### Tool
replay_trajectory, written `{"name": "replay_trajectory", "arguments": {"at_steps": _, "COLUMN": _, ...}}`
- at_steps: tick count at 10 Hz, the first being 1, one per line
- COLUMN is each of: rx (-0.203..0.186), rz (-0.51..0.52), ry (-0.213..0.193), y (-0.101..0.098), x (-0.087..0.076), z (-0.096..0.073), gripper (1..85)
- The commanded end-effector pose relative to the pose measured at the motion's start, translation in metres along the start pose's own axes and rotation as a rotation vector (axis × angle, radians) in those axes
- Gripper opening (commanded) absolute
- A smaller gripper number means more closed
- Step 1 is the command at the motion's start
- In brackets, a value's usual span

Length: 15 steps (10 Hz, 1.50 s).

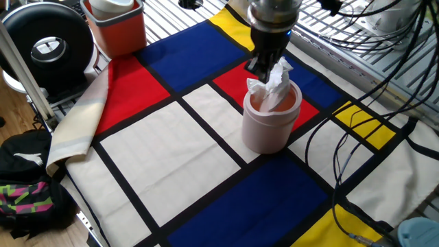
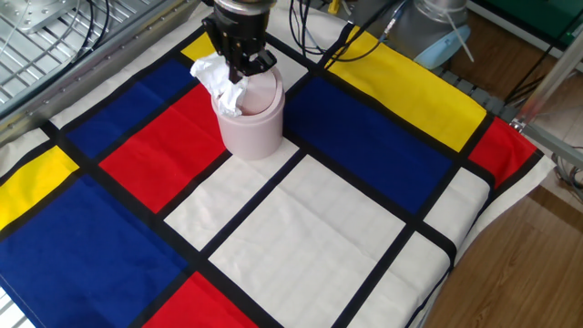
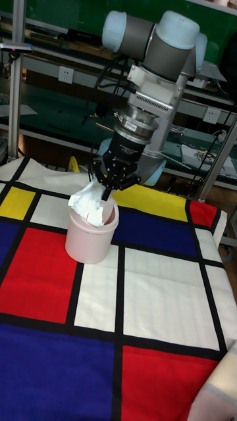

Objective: Put the garbage in the trash can

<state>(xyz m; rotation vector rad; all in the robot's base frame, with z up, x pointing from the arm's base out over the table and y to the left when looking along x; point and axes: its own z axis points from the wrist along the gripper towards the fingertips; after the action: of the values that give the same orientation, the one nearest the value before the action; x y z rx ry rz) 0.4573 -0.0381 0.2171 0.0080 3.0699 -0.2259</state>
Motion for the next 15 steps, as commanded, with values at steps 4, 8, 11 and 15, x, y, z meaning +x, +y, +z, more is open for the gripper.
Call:
{"name": "replay_trajectory", "arguments": {"at_steps": 4, "rx": -0.018, "rz": -0.125, "ry": 0.033, "y": -0.066, "x": -0.006, "z": -0.013, "gripper": 1.0}}
{"name": "replay_trajectory", "arguments": {"at_steps": 8, "rx": -0.047, "rz": -0.105, "ry": 0.033, "y": -0.069, "x": 0.007, "z": -0.017, "gripper": 1.0}}
{"name": "replay_trajectory", "arguments": {"at_steps": 11, "rx": -0.074, "rz": -0.070, "ry": 0.031, "y": -0.052, "x": 0.013, "z": -0.018, "gripper": 1.0}}
{"name": "replay_trajectory", "arguments": {"at_steps": 15, "rx": -0.116, "rz": -0.059, "ry": 0.026, "y": -0.034, "x": 0.015, "z": -0.014, "gripper": 1.0}}
